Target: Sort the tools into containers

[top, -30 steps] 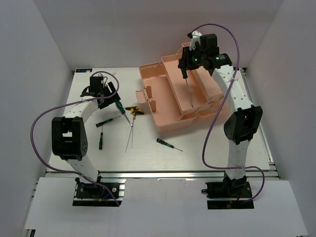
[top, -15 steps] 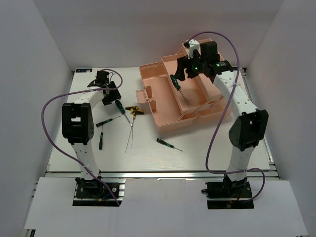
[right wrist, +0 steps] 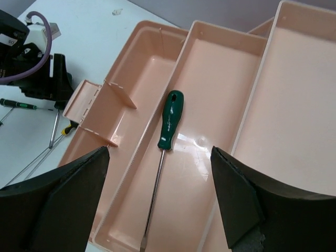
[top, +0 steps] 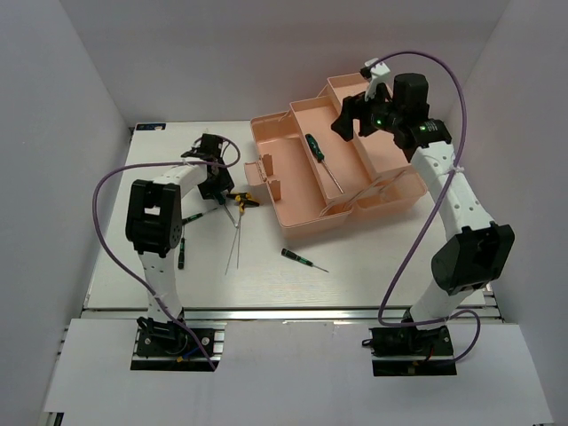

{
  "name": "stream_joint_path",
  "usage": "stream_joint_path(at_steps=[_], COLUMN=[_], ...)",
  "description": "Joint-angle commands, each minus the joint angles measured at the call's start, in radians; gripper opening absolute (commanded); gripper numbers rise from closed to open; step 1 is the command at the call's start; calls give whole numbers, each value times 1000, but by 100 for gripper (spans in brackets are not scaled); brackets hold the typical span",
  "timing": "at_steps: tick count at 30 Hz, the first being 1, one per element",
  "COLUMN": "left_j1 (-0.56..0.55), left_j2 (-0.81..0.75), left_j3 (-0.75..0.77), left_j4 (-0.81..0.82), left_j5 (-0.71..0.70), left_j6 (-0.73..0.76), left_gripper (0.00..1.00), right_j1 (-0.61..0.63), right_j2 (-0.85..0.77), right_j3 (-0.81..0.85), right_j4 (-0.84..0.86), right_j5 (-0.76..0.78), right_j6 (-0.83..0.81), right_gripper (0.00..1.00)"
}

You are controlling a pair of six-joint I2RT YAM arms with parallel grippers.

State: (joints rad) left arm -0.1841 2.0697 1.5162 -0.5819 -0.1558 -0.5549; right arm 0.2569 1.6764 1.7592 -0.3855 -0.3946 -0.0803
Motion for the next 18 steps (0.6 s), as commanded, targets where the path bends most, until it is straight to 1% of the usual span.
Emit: stream_joint_path(at_steps=[1, 3, 7, 10, 11, 12, 13, 14, 16, 17, 18], left_j1=[6, 6, 9, 9, 9, 11, 9, 9, 9, 9, 9], left_j2=[36, 43, 53, 73, 76, 78, 73, 55, 18, -3, -54], left_j3=[44, 52, 79, 107, 114, 114, 110, 96, 73, 61, 47], left_j4=[-35, -36, -35, -44, -53, -55, -53, -46, -30, -13, -10], left_j5=[-103, -142, -168, -163, -162, -159, -156, -151, -142, -139, -134], left_j6=[-51, -53, -37, -30, -27, -27, -25, -23, -13, -8, -1], left_gripper=[64, 62, 60, 51, 47, 35, 29, 16, 4, 0, 0], right_j1=[-5, -13, -22, -27, -28, -31, -31, -36, -42, -53, -60], right_j2=[-41, -67, -107, -122, -126, -129, -132, -138, -147, -153, -176], right_j3=[-38, -58, -125, -161, -170, -173, -175, -179, -187, -190, -210], right_j4=[43, 48, 73, 82, 85, 85, 85, 85, 86, 85, 91], right_j5=[-33, -39, -44, -46, -47, -49, -50, -58, -76, -129, -169], right_j6=[11, 11, 11, 19, 20, 22, 22, 17, 1, -19, -73], right_gripper=[84, 84, 83, 83, 83, 83, 83, 83, 84, 89, 89])
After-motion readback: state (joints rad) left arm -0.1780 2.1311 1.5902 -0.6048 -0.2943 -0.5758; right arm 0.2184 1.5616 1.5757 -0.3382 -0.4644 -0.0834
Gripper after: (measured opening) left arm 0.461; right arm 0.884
